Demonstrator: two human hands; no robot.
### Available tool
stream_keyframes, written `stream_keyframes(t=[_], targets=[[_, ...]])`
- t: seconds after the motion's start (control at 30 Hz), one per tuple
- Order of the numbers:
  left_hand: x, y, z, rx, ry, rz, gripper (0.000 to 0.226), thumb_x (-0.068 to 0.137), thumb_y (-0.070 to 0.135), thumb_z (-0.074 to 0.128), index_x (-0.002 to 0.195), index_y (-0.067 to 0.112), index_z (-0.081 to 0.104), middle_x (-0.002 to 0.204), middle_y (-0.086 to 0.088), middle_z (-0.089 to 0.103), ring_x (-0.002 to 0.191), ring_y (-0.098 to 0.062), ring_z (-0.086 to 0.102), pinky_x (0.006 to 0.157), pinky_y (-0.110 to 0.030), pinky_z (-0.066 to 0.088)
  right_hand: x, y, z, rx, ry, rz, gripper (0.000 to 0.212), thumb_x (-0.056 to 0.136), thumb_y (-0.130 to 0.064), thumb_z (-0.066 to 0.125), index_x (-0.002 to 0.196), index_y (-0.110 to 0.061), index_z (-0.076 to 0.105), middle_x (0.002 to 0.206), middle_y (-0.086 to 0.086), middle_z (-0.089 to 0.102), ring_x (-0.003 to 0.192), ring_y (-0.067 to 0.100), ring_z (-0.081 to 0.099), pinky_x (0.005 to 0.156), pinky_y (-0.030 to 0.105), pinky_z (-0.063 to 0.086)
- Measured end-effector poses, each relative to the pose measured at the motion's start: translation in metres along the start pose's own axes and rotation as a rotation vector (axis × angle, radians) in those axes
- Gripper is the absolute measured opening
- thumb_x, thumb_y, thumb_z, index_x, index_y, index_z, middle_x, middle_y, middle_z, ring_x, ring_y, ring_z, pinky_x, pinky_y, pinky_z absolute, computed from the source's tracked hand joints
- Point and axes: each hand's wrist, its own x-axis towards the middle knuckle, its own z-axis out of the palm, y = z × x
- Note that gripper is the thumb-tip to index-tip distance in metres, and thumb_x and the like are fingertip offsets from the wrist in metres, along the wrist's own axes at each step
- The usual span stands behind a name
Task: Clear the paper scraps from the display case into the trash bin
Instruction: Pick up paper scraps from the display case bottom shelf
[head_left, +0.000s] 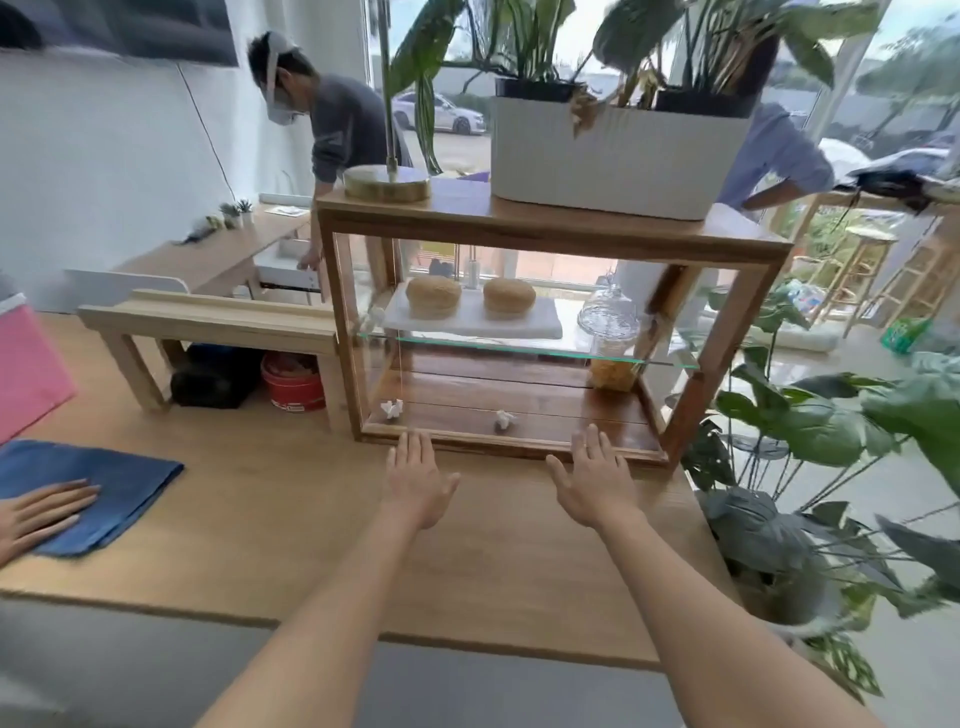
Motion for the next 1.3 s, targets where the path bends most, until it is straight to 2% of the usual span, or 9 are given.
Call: stream_keyframes(t=[0.27, 0.4, 0.5, 0.63, 0.73, 0.93, 1.03, 1.17, 1.3], targets=[[0.050, -0.038, 0.000, -0.001, 0.226, 0.097, 0.077, 0.099, 0.050, 0.028, 0.151, 0.002, -0.001, 0.160, -0.016, -0.009, 0.149, -0.028, -0.007, 0.122, -0.039, 0.000, 0.044, -0.028, 0.013, 0.001, 0.277, -0.057, 0.065, 0.100, -0.044, 0.029, 0.153, -0.010, 0.011, 0.161, 0.009, -0.004, 0.150, 0.023, 0.001, 0.120, 0.040, 0.010], [0.074, -0.058, 0.007, 0.008, 0.425, 0.135, 0.081, 0.090, 0.054, 0.018, 0.150, 0.000, 0.012, 0.158, -0.015, 0.001, 0.149, -0.026, 0.006, 0.119, -0.034, 0.000, 0.061, -0.038, 0.017, 0.015, 0.419, -0.036, 0.075, 0.090, -0.051, 0.014, 0.150, -0.007, 0.023, 0.160, 0.013, 0.009, 0.148, 0.028, 0.016, 0.117, 0.044, 0.019], [0.086, -0.067, 0.000, 0.018, 0.454, 0.139, 0.078, 0.090, 0.050, 0.024, 0.150, 0.002, 0.013, 0.159, -0.016, 0.006, 0.148, -0.017, -0.014, 0.117, -0.028, -0.011, 0.072, -0.039, 0.016, 0.038, 0.475, -0.005, 0.072, 0.092, -0.049, 0.016, 0.150, -0.007, 0.021, 0.160, 0.012, 0.013, 0.148, 0.026, 0.015, 0.117, 0.043, 0.017], [0.094, -0.069, -0.007, 0.049, 0.465, 0.176, 0.076, 0.091, 0.046, 0.027, 0.152, 0.003, 0.012, 0.161, -0.015, 0.006, 0.149, -0.022, -0.002, 0.119, -0.029, -0.009, 0.082, -0.034, 0.018, 0.007, 0.503, 0.012, 0.068, 0.096, -0.047, 0.020, 0.151, -0.006, 0.017, 0.159, 0.011, 0.017, 0.146, 0.022, 0.011, 0.116, 0.038, 0.008], [0.107, -0.069, -0.004, 0.059, 0.470, 0.186, 0.073, 0.092, 0.046, 0.026, 0.152, 0.007, 0.012, 0.161, -0.012, 0.003, 0.149, -0.019, -0.008, 0.119, -0.032, -0.005, 0.091, -0.032, 0.014, -0.015, 0.507, -0.021, 0.067, 0.098, -0.049, 0.011, 0.151, -0.008, 0.016, 0.160, 0.010, 0.012, 0.147, 0.024, 0.013, 0.118, 0.037, 0.002], [0.129, -0.060, 0.003, 0.001, 0.526, 0.141, 0.071, 0.093, 0.047, 0.024, 0.152, 0.012, 0.007, 0.161, -0.010, 0.004, 0.149, -0.018, -0.012, 0.117, -0.043, 0.013, 0.111, -0.040, 0.011, -0.080, 0.631, -0.109, 0.066, 0.096, -0.042, 0.031, 0.151, -0.009, 0.019, 0.159, 0.005, 0.011, 0.148, 0.013, -0.014, 0.118, 0.037, 0.005], [0.136, -0.054, 0.004, -0.024, 0.542, 0.140, 0.071, 0.096, 0.054, 0.016, 0.152, 0.015, -0.004, 0.161, -0.006, -0.008, 0.148, -0.016, -0.015, 0.118, -0.036, 0.000, 0.122, -0.044, 0.013, -0.132, 0.613, -0.215, 0.068, 0.096, -0.043, 0.032, 0.152, -0.014, 0.007, 0.159, 0.003, 0.009, 0.148, 0.013, -0.015, 0.119, 0.038, 0.004], [0.140, -0.048, 0.011, 0.006, 0.564, 0.109, 0.074, 0.095, 0.058, 0.005, 0.152, 0.011, -0.006, 0.160, -0.006, -0.016, 0.148, -0.019, -0.016, 0.120, -0.033, -0.013, 0.134, -0.049, 0.018, -0.104, 0.618, -0.242, 0.067, 0.095, -0.043, 0.033, 0.151, -0.012, 0.013, 0.159, 0.006, 0.014, 0.149, 0.017, -0.005, 0.118, 0.037, 0.000], [0.146, -0.045, 0.016, -0.016, 0.554, 0.086, 0.079, 0.093, 0.064, 0.003, 0.151, 0.012, -0.011, 0.160, -0.008, -0.015, 0.148, -0.021, -0.018, 0.119, -0.033, -0.017, 0.140, -0.036, 0.021, -0.099, 0.637, -0.312, 0.063, 0.100, -0.046, 0.016, 0.152, -0.020, -0.007, 0.159, -0.002, -0.020, 0.147, 0.012, -0.017, 0.118, 0.036, -0.003]])
